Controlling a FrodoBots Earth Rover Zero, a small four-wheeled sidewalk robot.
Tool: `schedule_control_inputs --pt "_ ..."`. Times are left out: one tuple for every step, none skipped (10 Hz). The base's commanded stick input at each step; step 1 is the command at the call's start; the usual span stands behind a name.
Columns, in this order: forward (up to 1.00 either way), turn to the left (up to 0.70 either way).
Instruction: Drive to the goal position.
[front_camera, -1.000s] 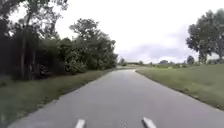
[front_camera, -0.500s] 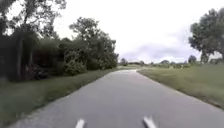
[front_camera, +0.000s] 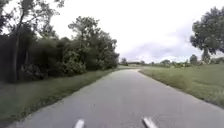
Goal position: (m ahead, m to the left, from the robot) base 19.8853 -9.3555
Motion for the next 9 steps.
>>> schedule_control_inputs --pt "0.70 -0.16" --pt "0.70 -0.04" --pt "0.70 0.00" --pt "0.70 0.00" --pt "0.70 0.00" --pt "0.70 0.00" --pt "0.70 0.00" --pt "0.70 0.00" --pt "0.70 0.00"
